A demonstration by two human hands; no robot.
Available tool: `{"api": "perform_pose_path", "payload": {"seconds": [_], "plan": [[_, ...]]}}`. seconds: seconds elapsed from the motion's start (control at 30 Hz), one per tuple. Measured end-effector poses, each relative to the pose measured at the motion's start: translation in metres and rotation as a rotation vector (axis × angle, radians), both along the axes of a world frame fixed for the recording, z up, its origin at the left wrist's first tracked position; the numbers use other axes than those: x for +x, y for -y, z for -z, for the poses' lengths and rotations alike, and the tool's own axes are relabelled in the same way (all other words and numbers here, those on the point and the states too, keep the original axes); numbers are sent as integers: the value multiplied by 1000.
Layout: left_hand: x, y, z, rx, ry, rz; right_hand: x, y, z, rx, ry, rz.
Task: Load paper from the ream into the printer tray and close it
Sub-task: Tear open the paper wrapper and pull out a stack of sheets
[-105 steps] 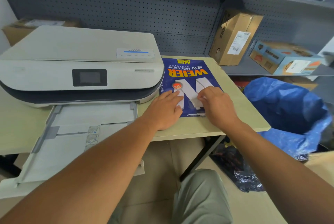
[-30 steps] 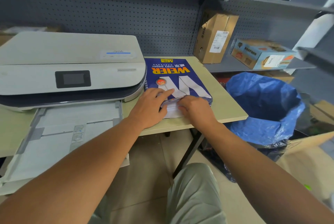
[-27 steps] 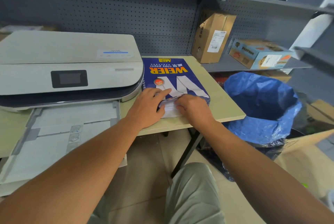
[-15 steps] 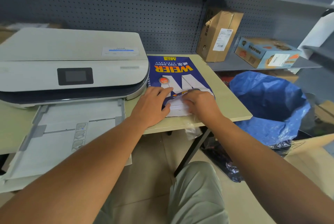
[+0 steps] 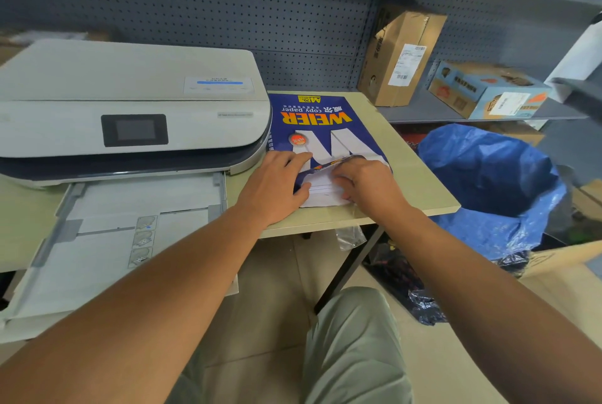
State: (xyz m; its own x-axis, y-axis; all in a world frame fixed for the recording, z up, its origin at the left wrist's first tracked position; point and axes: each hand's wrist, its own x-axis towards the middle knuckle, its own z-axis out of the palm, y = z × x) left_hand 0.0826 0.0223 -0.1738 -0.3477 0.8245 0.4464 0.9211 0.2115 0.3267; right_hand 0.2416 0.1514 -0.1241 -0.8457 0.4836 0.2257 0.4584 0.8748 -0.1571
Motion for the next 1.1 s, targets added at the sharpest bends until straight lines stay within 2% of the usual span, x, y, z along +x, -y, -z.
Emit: {"api": "perform_pose_path", "payload": {"seconds": [0.1, 0.27, 0.4, 1.1], "plan": [[1, 1, -1, -5, 4, 0, 5, 2, -4, -56, -54, -17], [1, 1, -1, -13, 9, -3, -2, -5, 0, -32, 65, -9], [0, 0, -1, -20, 17, -5, 0, -4, 0, -54, -36, -27], [-1, 2, -1, -9, -9, 13, 1, -7, 2, -108, -81, -30]]}}
